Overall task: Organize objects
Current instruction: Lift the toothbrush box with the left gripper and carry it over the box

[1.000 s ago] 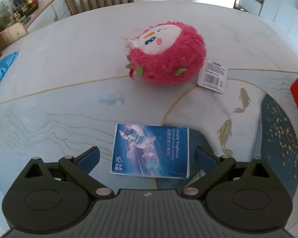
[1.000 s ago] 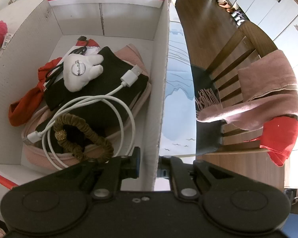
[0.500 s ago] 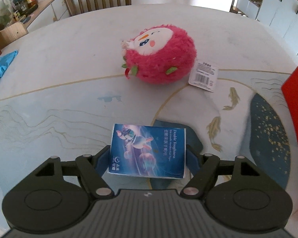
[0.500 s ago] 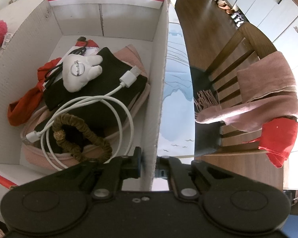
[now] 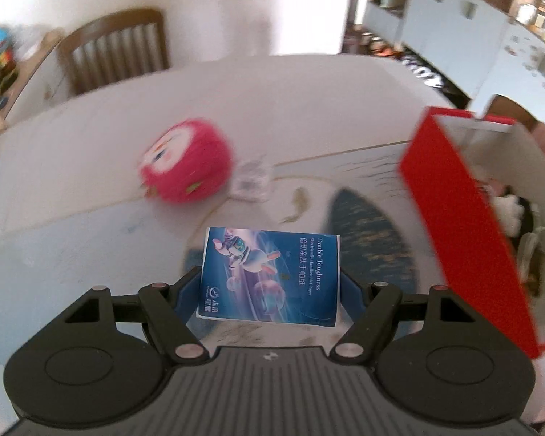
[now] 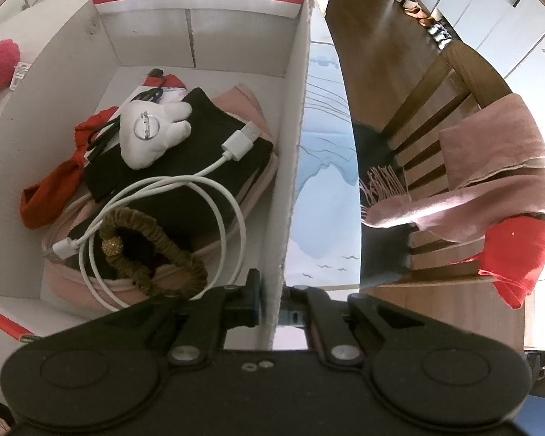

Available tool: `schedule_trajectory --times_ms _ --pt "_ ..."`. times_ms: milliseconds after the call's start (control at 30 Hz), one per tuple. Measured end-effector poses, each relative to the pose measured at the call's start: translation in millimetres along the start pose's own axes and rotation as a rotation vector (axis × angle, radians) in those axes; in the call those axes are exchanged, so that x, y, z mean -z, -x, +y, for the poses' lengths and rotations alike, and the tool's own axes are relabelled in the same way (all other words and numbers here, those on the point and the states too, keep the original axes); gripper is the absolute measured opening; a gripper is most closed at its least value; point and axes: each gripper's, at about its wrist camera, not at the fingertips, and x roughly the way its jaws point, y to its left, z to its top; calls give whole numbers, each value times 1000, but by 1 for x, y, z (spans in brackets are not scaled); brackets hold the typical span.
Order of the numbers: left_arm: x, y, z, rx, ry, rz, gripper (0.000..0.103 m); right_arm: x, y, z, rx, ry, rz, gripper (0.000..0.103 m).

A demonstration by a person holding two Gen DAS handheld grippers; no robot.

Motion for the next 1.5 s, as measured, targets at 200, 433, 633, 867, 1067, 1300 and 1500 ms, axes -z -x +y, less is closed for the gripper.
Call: schedule_trajectory --times_ms 200,433,633,867,1067,1300,1500 --pt "-13 24 -49 74 -110 -43 76 1 0 -1 -4 7 -9 4" --pt "-24 41 -101 146 -209 -70 76 2 1 1 -10 19 -14 4" --pt "-34 42 -144 199 -284 -85 76 2 2 1 -15 31 -18 4" --pt "-46 30 -195 235 -363 -92 76 3 2 0 -21 42 -21 4" --pt "-51 13 -228 248 -405 -79 76 4 1 0 -24 50 -25 4" --pt "-61 -20 -249 210 -424 -57 76 4 1 -1 -30 58 -26 4" --pt "-71 -58 -257 187 -415 -9 76 4 0 -3 -40 55 -26 4"
